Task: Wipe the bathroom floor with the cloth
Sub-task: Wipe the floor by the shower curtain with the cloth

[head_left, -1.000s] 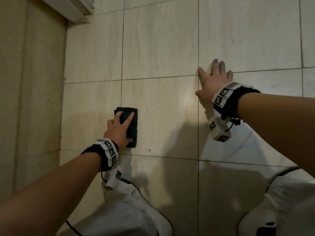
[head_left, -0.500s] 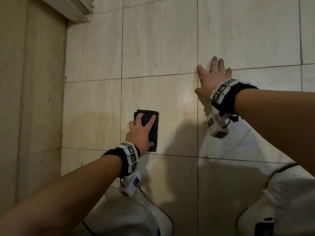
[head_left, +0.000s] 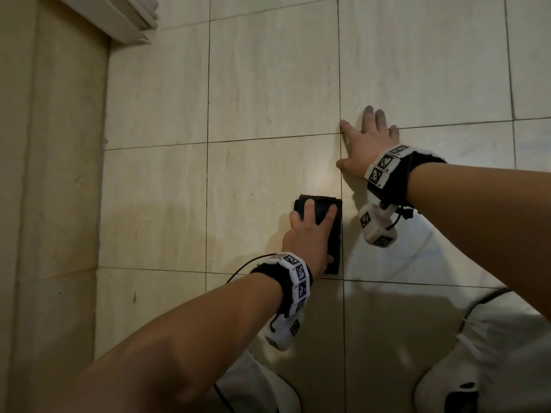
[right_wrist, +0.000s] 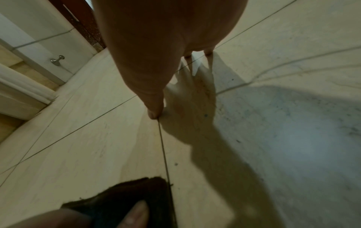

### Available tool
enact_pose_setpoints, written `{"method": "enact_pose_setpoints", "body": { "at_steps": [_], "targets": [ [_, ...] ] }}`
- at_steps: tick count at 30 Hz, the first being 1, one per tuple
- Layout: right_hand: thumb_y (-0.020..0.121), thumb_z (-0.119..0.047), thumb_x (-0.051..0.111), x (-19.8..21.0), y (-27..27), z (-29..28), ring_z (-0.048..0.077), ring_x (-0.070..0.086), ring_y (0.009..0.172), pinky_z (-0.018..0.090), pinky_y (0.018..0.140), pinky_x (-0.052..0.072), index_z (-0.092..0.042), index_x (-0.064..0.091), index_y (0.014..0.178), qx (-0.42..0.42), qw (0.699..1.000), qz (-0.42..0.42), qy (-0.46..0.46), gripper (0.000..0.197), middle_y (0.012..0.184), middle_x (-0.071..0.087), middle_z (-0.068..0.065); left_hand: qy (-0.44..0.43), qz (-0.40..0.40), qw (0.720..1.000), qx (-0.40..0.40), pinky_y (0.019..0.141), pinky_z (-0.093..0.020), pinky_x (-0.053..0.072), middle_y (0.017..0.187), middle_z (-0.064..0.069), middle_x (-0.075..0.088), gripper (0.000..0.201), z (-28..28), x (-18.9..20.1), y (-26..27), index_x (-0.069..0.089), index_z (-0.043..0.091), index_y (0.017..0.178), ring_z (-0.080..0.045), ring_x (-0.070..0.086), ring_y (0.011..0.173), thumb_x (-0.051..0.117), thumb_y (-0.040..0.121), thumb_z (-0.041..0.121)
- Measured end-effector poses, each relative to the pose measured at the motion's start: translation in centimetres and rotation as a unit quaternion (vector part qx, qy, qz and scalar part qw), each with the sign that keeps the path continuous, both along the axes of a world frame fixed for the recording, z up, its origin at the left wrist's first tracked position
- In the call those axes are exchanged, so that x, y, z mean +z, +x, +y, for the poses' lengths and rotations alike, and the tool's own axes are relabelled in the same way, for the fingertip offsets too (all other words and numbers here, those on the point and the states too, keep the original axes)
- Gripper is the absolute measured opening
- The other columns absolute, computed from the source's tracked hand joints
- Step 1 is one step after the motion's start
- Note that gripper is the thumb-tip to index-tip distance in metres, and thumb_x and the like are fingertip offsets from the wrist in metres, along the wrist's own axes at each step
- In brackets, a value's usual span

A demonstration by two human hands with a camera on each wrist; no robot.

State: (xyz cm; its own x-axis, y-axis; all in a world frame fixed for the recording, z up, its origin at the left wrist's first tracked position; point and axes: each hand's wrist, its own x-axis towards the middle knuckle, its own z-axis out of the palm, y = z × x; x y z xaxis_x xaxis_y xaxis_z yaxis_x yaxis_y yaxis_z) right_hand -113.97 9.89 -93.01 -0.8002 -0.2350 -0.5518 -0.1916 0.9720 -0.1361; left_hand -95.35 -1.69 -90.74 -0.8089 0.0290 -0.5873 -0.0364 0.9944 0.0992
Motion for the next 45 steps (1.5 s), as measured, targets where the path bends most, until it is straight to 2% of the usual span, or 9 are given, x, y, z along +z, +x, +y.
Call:
{"method": "enact_pose_setpoints", "body": {
  "at_steps": [7,10,15,24,33,37,45],
  "targets": [
    [0.088,-0.049,0.064,-0.2,-0.3,-0.2,0.037,-0.013,0.150,0.058,0.120,0.004,-0.034,0.008,0.155,-0.004,1.000,-0.006,0.003,0.089,0.163,-0.015,0.016,-0.003,0.006,1.000,-0.008,0.081,-0.037,0.054,0.152,-0.005,0.009,0.108,-2.0,0.0,0.1,0.012,0.040,0.152,-0.030,0.032,0.123,0.083,0.071,0.043],
    [0.088,-0.049,0.065,-0.2,-0.3,-0.2,0.037,-0.013,0.150,0.059,0.120,0.004,-0.034,0.008,0.155,-0.004,1.000,-0.010,0.008,0.089,0.163,-0.015,0.016,-0.012,-0.016,1.000,0.015,0.089,-0.040,0.052,0.154,-0.003,0.003,0.108,-5.3,0.1,0.3,0.006,0.042,0.152,-0.032,0.027,0.128,0.081,0.074,0.040],
    [0.087,-0.049,0.066,-0.2,-0.4,-0.2,0.037,-0.011,0.150,0.059,0.119,0.005,-0.035,0.010,0.154,-0.007,1.000,-0.007,0.009,0.089,0.163,-0.014,0.016,-0.063,-0.024,0.997,0.037,0.084,-0.040,0.052,0.154,-0.001,0.002,0.109,-11.6,0.5,1.0,0.000,0.045,0.152,-0.031,0.032,0.124,0.079,0.076,0.042],
    [0.086,-0.050,0.066,-0.2,-0.4,-0.1,0.037,-0.010,0.150,0.059,0.119,0.007,-0.035,0.008,0.155,-0.006,1.000,-0.006,0.010,0.091,0.163,-0.013,0.016,-0.104,-0.052,0.989,0.092,0.091,-0.042,0.052,0.155,-0.002,0.003,0.111,-17.7,0.8,1.8,-0.002,0.043,0.153,-0.031,0.030,0.127,0.078,0.077,0.042],
    [0.087,-0.051,0.063,-0.2,-0.2,0.1,0.036,-0.011,0.150,0.057,0.120,0.005,-0.036,0.006,0.156,0.000,1.000,0.002,0.006,0.091,0.163,-0.013,0.015,-0.107,-0.050,0.987,0.109,0.092,-0.043,0.051,0.155,-0.004,0.002,0.109,-18.8,0.1,-1.2,-0.002,0.042,0.154,-0.033,0.029,0.126,0.077,0.078,0.043],
    [0.091,-0.049,0.057,-0.3,-0.2,0.5,0.035,-0.010,0.151,0.057,0.120,0.005,-0.036,0.010,0.155,0.000,1.000,0.015,-0.010,0.081,0.164,-0.011,0.014,-0.101,-0.044,0.988,0.113,0.094,-0.044,0.049,0.155,-0.004,0.002,0.109,-19.0,-0.2,-3.7,0.000,0.042,0.154,-0.034,0.029,0.127,0.078,0.078,0.043],
    [0.095,-0.046,0.050,-0.6,0.1,0.9,0.033,-0.011,0.151,0.056,0.121,0.003,-0.038,0.009,0.155,0.013,0.999,0.034,-0.010,0.073,0.164,-0.013,0.012,-0.088,-0.015,0.994,0.068,0.094,-0.045,0.049,0.154,-0.005,0.005,0.109,-17.4,-0.5,-9.2,0.004,0.042,0.154,-0.034,0.029,0.128,0.079,0.075,0.048]
  ]
}}
